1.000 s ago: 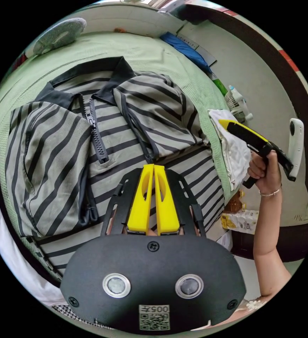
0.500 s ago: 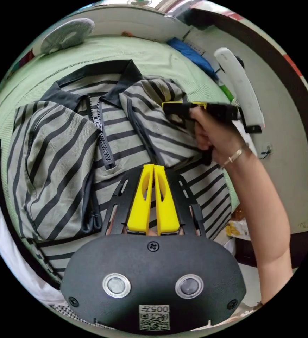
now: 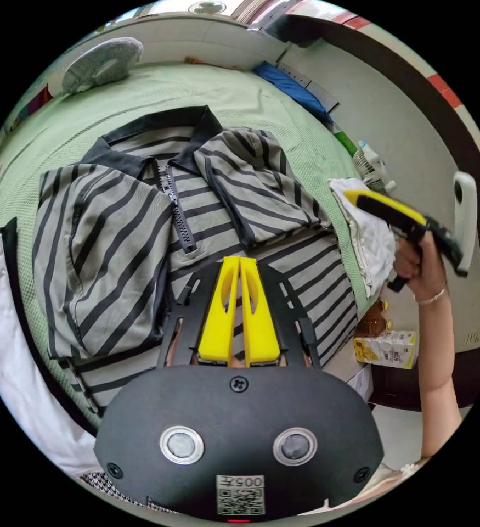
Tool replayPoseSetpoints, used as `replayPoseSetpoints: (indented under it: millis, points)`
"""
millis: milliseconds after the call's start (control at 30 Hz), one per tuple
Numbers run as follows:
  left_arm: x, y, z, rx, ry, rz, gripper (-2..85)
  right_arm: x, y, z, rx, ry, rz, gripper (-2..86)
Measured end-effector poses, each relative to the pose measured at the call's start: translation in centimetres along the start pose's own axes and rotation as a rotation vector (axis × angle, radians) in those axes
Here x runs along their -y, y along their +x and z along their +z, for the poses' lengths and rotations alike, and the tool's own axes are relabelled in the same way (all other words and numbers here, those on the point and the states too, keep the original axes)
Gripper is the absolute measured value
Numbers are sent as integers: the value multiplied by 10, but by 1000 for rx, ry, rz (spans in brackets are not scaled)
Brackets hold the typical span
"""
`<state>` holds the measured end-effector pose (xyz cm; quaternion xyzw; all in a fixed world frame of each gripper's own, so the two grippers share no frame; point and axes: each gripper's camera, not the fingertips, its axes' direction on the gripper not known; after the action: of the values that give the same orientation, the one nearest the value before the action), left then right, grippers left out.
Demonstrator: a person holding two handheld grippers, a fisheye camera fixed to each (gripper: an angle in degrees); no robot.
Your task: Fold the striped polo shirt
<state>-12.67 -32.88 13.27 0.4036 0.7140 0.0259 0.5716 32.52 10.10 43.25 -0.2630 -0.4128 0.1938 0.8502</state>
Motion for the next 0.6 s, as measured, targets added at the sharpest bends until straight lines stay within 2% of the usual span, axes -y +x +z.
replayPoseSetpoints:
  millis: [133, 267, 400, 600]
  points:
    - [-50, 11, -35, 2, 68, 51, -7, -107, -4, -15, -55, -21, 22, 5]
    - [-80, 23, -73, 17, 99, 90, -6, -190, -13, -23, -123, -29, 83, 57]
    - [-121, 40, -114, 30, 152, 130, -4, -234, -25, -37, -164, -48, 69, 64]
    - [-227, 38, -148, 192, 108, 137, 2, -289, -40, -43, -120, -38, 127, 72]
